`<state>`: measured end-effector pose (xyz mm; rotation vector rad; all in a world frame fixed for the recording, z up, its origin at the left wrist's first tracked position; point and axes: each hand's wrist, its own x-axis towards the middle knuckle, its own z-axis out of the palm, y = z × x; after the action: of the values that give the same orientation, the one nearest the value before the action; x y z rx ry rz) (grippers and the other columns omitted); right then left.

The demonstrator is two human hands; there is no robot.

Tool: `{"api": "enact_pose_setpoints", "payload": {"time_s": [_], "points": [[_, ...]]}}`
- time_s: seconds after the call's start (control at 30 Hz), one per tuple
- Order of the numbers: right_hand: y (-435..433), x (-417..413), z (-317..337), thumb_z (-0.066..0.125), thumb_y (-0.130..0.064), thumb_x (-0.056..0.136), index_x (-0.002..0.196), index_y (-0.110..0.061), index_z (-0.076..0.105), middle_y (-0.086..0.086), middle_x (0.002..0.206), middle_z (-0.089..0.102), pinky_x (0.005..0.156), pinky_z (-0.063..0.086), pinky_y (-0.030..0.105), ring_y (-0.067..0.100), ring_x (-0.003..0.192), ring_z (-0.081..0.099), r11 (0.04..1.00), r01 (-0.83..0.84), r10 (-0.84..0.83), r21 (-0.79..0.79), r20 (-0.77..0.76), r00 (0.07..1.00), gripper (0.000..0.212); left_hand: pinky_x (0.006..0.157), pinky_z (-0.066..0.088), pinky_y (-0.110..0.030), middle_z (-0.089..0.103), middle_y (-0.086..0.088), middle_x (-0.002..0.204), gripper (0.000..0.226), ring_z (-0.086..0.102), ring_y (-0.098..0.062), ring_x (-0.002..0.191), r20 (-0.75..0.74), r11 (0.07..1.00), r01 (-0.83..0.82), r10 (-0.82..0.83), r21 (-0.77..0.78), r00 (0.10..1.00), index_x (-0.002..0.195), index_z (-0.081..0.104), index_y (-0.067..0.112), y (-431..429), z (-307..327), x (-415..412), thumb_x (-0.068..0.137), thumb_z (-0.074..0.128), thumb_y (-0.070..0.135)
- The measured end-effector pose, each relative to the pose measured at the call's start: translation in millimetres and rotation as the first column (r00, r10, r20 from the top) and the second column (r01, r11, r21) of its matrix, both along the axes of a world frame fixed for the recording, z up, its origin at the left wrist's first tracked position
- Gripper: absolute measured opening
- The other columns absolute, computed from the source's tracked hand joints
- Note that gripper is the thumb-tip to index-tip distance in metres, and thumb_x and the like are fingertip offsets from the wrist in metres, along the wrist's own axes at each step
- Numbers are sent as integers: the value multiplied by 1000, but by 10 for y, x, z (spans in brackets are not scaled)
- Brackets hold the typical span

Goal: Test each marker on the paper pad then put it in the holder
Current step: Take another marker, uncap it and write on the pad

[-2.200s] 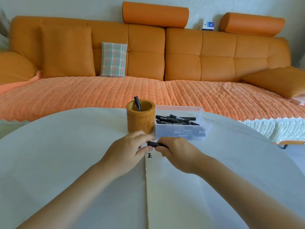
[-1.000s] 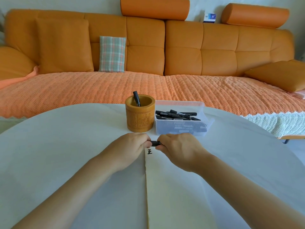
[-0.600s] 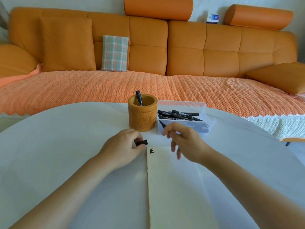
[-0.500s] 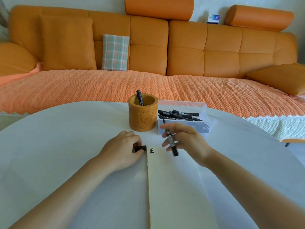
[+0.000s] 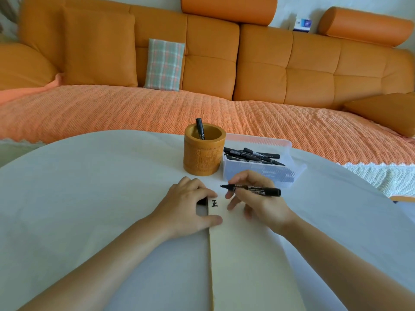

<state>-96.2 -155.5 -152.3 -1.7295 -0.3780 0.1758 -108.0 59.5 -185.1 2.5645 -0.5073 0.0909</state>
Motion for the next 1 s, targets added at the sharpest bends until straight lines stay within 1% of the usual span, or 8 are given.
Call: {"api": "enact_pose_setpoints", "payload": {"time_s": [0.1, 0.23, 0.3, 0.43, 0.57, 0.73, 0.9, 1.0], "points": [[21, 43, -46, 64, 2, 88, 84, -6, 62, 21, 78, 69, 47, 40, 25, 23, 55, 58, 994, 80, -83, -68, -43, 996, 9, 97, 37, -29, 48, 20, 107, 75, 36, -3, 107, -6, 999, 3, -3, -32, 1000, 123, 59, 39, 0, -7, 0, 60, 53, 79], [72, 75, -73, 72, -9, 84, 72, -7, 61, -1, 60, 63, 48, 37, 24, 14, 49, 49, 970, 125, -125, -207, 13, 992, 17, 97, 38, -30, 51, 21, 108, 72, 39, -4, 108, 4, 996, -2, 2, -85, 1000, 121, 58, 37, -3, -25, 3, 61, 51, 78], [99, 74, -95, 73, -8, 83, 71, -7, 59, -7, 58, 61, 48, 37, 23, 12, 50, 48, 968, 106, -103, -229, 28, 994, 18, 96, 38, -30, 52, 22, 106, 65, 40, -4, 105, 13, 995, -8, 9, -101, 1000, 114, 60, 37, -1, -46, 12, 63, 50, 77], [102, 84, -120, 73, -9, 83, 71, -7, 59, -6, 57, 58, 48, 37, 23, 12, 49, 47, 965, 81, -76, -248, 29, 997, 19, 93, 38, -28, 52, 22, 104, 63, 39, -3, 103, 9, 995, -17, 18, -95, 1000, 111, 61, 38, -12, -63, 20, 63, 51, 76], [99, 82, -119, 73, -13, 84, 67, -17, 60, -7, 58, 59, 48, 38, 24, 11, 50, 49, 963, 73, -67, -260, 30, 997, 22, 92, 37, -26, 50, 22, 104, 62, 39, -2, 103, -3, 996, -17, 17, -90, 1000, 112, 61, 40, -14, -57, 26, 62, 50, 77], [107, 54, -117, 74, -12, 83, 71, -9, 60, -6, 63, 62, 51, 39, 24, 10, 55, 50, 956, 74, -55, -283, 74, 996, 19, 93, 36, -27, 49, 23, 104, 60, 38, -1, 104, -21, 996, -27, 25, -83, 999, 110, 60, 40, -16, -61, 28, 63, 51, 76], [100, 42, -102, 72, -11, 82, 70, -9, 57, -7, 63, 60, 51, 39, 24, 10, 54, 48, 947, 76, -54, -311, 80, 995, 19, 94, 36, -28, 49, 23, 104, 56, 38, -2, 105, -38, 996, -33, 30, -88, 999, 110, 62, 38, -19, -40, 20, 65, 58, 71], [82, 33, -111, 72, -13, 83, 71, -11, 57, -7, 64, 60, 52, 39, 25, 9, 55, 48, 951, 82, -55, -299, 97, 994, 19, 94, 36, -28, 49, 24, 104, 59, 38, -1, 105, -40, 996, -29, 26, -89, 999, 110, 61, 39, -16, -42, 16, 63, 54, 75]]}}
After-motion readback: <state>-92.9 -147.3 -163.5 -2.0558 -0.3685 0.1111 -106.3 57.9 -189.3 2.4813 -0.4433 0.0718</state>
